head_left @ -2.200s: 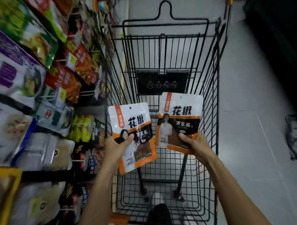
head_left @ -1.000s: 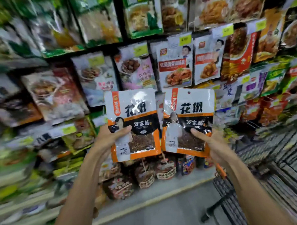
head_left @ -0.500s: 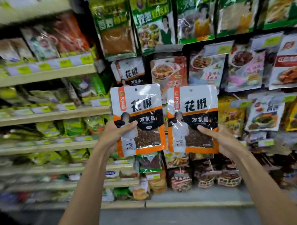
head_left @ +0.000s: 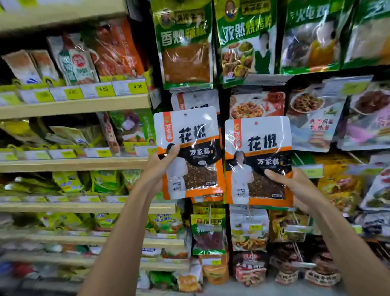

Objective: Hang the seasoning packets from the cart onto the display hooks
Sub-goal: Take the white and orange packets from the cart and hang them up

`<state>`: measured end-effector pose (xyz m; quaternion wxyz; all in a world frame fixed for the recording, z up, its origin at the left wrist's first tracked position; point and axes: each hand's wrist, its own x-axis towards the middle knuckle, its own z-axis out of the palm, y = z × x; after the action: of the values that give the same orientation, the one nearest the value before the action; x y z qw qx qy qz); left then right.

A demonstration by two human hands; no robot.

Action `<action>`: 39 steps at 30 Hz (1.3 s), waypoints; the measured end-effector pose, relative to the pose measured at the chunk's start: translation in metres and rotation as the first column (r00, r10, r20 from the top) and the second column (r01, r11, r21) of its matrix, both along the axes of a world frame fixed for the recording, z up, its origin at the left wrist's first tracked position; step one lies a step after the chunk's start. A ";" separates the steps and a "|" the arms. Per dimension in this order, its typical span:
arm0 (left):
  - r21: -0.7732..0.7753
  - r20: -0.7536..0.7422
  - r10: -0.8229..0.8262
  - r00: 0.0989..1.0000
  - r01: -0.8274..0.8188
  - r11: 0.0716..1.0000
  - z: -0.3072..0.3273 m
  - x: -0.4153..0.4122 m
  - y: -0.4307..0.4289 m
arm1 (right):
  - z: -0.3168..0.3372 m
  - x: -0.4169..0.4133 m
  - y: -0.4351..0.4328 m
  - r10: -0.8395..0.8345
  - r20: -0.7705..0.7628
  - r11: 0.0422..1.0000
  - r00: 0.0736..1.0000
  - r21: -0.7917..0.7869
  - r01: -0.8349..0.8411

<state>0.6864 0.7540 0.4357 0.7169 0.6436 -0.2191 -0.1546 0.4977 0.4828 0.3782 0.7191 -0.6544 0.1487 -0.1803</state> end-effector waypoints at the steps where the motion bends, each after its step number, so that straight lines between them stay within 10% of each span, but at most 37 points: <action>1: 0.000 0.002 -0.005 1.000 0.005 1.000 0.001 0.007 -0.009 | 0.000 0.006 -0.007 -0.001 -0.001 1.000 1.000 -0.002 0.001; 39: 0.015 0.020 0.059 0.998 -0.059 0.998 0.007 0.116 -0.097 | -0.007 0.058 -0.036 -0.202 0.022 0.976 0.979 0.087 0.199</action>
<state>0.8019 0.6565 0.4426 0.7137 0.6570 -0.2058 -0.1289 0.5561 0.4466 0.3716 0.7264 -0.6023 0.2105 -0.2554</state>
